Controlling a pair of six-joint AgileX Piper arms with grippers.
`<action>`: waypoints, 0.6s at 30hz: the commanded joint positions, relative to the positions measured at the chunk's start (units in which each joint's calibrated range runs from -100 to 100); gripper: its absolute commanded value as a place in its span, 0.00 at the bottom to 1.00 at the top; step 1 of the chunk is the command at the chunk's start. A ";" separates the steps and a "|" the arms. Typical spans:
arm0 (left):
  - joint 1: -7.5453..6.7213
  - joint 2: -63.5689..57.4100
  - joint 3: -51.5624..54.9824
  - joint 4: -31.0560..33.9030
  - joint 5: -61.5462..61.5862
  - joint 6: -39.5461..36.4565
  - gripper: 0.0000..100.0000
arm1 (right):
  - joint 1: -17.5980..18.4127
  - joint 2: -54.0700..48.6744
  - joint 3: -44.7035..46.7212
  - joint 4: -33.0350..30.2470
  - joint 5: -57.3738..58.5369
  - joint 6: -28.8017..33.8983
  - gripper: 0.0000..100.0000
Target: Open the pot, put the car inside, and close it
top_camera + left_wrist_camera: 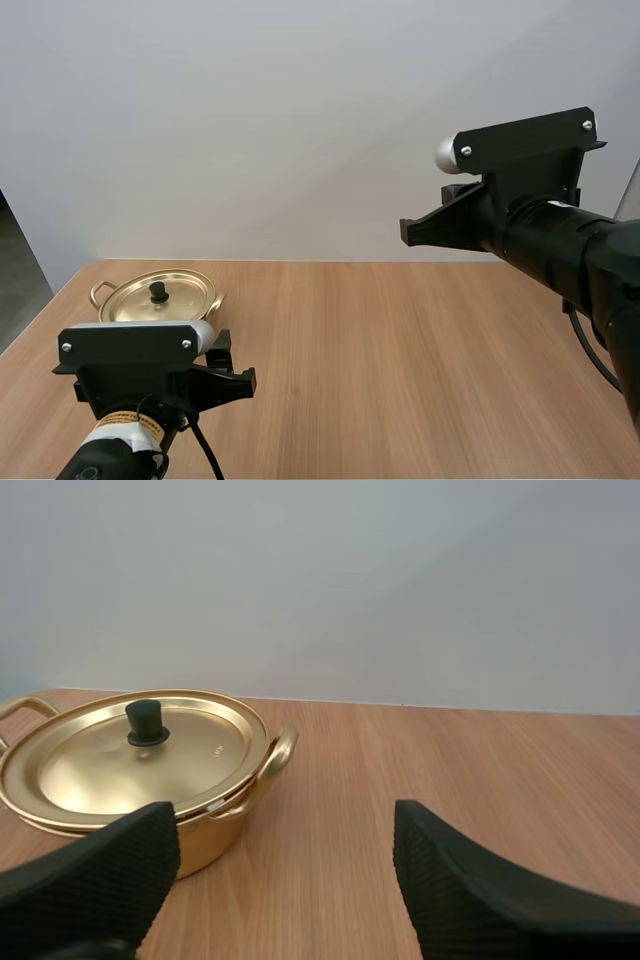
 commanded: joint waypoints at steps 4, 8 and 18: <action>-0.05 0.00 0.00 -0.06 0.08 -0.07 0.40 | -0.02 -0.04 0.05 2.16 -0.02 -1.55 0.00; -0.05 0.00 0.00 0.06 -0.10 0.30 0.01 | -0.02 -0.04 0.05 2.66 -0.02 -1.96 0.00; -0.05 0.00 0.00 0.06 -0.50 0.30 0.00 | 0.20 4.68 1.22 3.92 -1.82 -3.29 0.00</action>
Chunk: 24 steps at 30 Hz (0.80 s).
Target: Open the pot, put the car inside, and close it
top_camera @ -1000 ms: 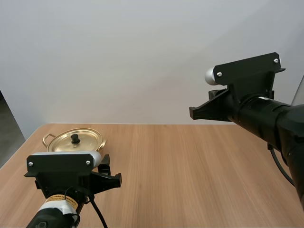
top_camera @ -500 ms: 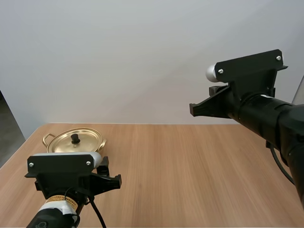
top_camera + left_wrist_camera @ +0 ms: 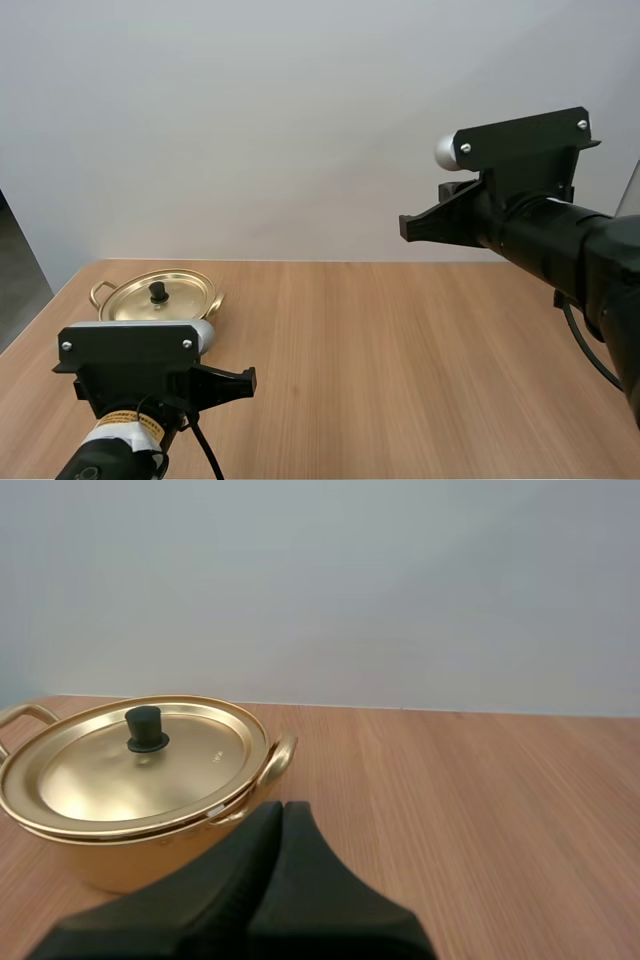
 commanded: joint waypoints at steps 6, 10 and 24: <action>-0.05 0.00 0.00 0.07 0.05 0.01 0.00 | 2.74 -5.77 10.93 0.30 -13.26 0.18 0.00; -0.05 0.00 0.00 0.07 0.05 0.01 0.00 | 4.84 -13.80 16.16 -2.86 -14.33 0.18 0.00; -0.05 0.00 0.00 0.07 0.05 0.01 0.00 | 5.97 -27.51 25.89 -9.54 -41.63 7.71 0.00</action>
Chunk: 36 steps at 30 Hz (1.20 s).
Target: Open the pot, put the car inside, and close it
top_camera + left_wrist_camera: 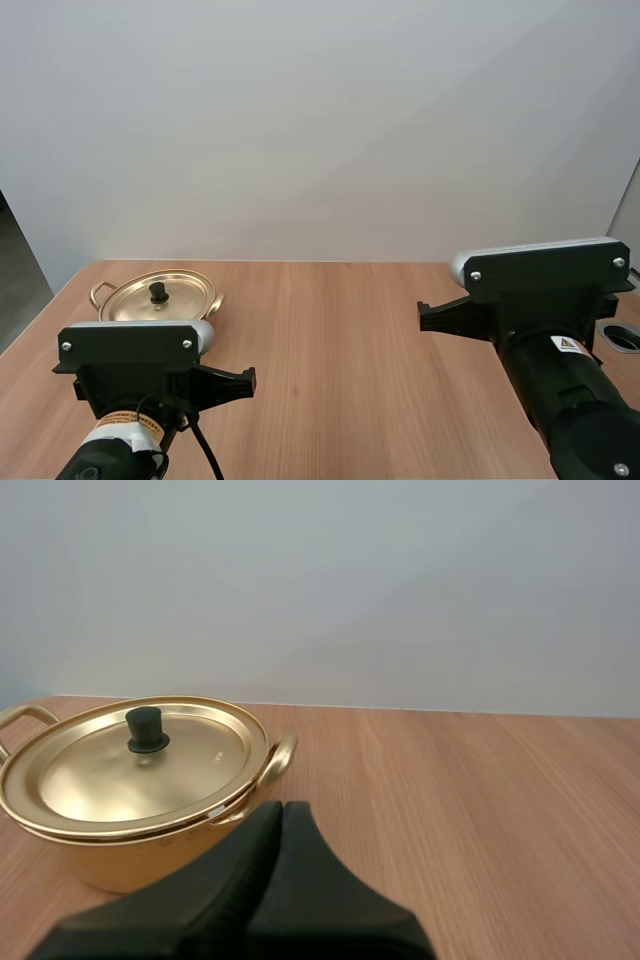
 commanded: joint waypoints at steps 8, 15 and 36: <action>-0.05 0.00 0.00 0.07 0.05 0.01 0.00 | 3.20 -6.07 7.57 -2.30 -3.19 1.94 0.00; -0.05 0.00 0.00 0.07 0.05 0.01 0.00 | 6.78 -8.69 9.81 -31.75 -0.93 31.51 0.00; -0.05 0.00 0.00 0.07 0.05 0.01 0.00 | 8.40 -8.69 9.81 -71.03 19.16 72.49 0.00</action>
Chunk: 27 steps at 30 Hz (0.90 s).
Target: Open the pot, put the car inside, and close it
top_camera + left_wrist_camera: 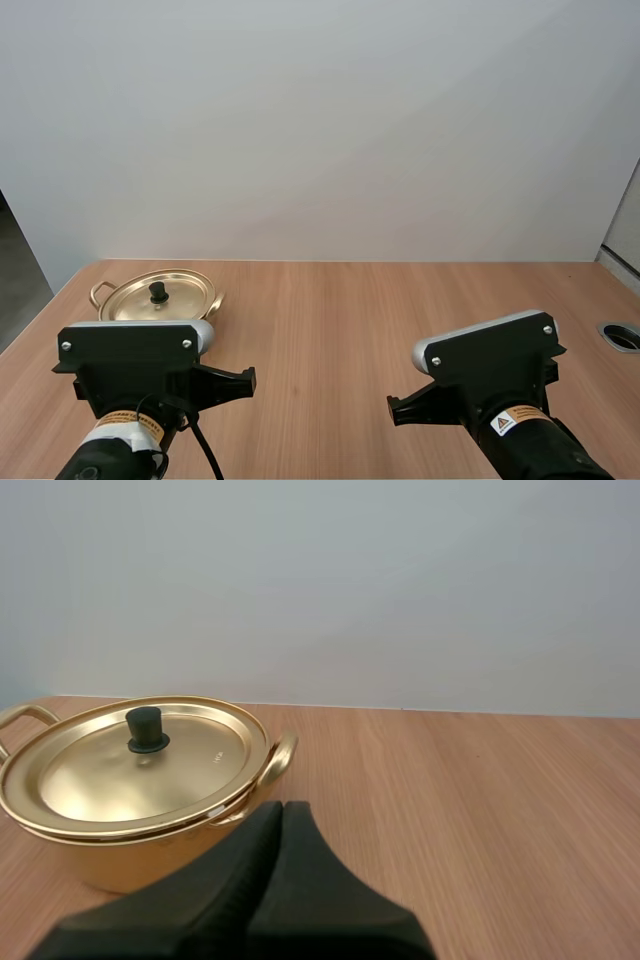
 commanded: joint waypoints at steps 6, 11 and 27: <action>-0.05 0.00 0.00 0.07 0.05 0.01 0.00 | 0.12 0.00 0.00 -18.74 -0.32 25.83 0.00; -0.05 0.00 0.00 0.07 0.05 0.01 0.00 | 0.12 0.00 0.00 -12.41 -0.32 19.95 0.00; -0.05 0.00 0.00 0.07 0.05 0.01 0.00 | 0.12 0.00 0.00 -12.40 -0.32 20.27 0.00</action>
